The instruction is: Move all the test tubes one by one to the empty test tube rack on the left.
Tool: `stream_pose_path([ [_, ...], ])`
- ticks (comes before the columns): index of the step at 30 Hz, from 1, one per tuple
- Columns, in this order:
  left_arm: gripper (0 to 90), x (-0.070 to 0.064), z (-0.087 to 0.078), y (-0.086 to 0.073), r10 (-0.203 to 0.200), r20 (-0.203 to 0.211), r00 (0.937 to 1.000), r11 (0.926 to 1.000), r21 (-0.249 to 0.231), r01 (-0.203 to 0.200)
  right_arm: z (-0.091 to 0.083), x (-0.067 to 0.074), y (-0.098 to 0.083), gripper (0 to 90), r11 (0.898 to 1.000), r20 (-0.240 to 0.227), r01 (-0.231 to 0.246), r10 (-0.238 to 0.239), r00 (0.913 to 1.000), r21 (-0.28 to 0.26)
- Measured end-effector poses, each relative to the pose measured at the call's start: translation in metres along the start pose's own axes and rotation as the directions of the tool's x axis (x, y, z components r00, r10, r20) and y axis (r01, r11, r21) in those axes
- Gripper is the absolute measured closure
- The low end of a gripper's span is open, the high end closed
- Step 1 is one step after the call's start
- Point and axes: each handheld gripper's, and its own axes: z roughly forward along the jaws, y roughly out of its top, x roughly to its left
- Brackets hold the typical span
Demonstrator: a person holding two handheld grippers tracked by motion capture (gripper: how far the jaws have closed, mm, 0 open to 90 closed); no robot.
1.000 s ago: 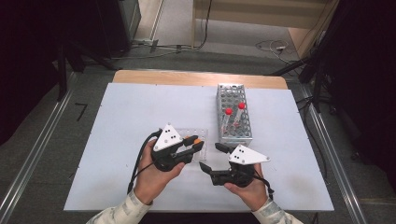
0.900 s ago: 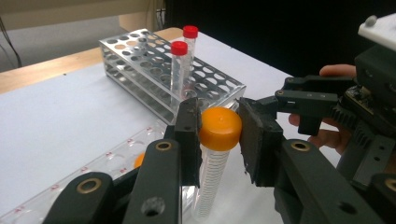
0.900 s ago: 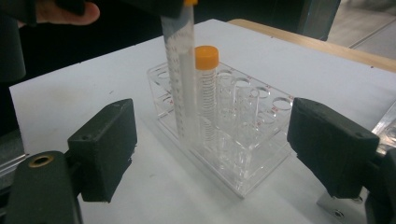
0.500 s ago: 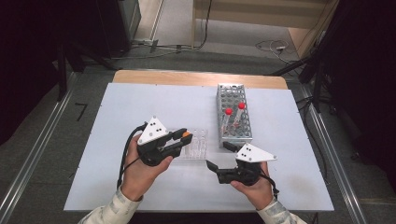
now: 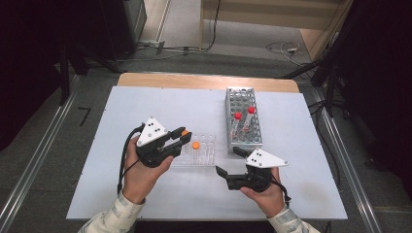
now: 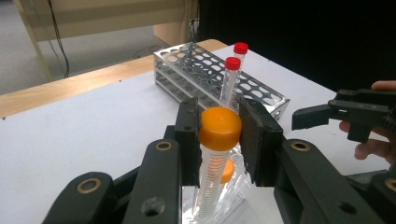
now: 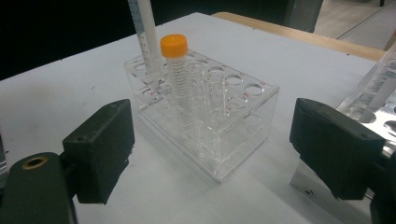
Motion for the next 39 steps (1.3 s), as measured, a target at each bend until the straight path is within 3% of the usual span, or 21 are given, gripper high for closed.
stream_pose_path([
  [12,70.8,0.003,0.011,-0.009,-0.002,-0.019,0.9998,1.0000,0.006,0.002,0.001,0.000,0.000,13.0,1.000,-0.003,0.001,-0.001,1.0000,0.004],
  [20,70.6,0.000,0.022,-0.021,0.005,-0.035,0.9994,0.9982,0.060,-0.003,0.001,0.000,-0.001,13.0,1.000,-0.002,-0.001,0.001,1.0000,0.005],
  [29,70.2,-0.001,0.025,-0.029,-0.004,-0.034,0.9994,0.9953,0.096,0.008,0.002,0.000,-0.001,13.1,1.000,-0.001,0.001,-0.001,1.0000,0.010],
  [39,66.6,0.000,0.025,-0.029,-0.013,-0.036,0.9993,0.9956,0.092,0.016,0.002,0.000,-0.001,13.1,1.000,0.000,0.003,-0.003,1.0000,0.013],
])
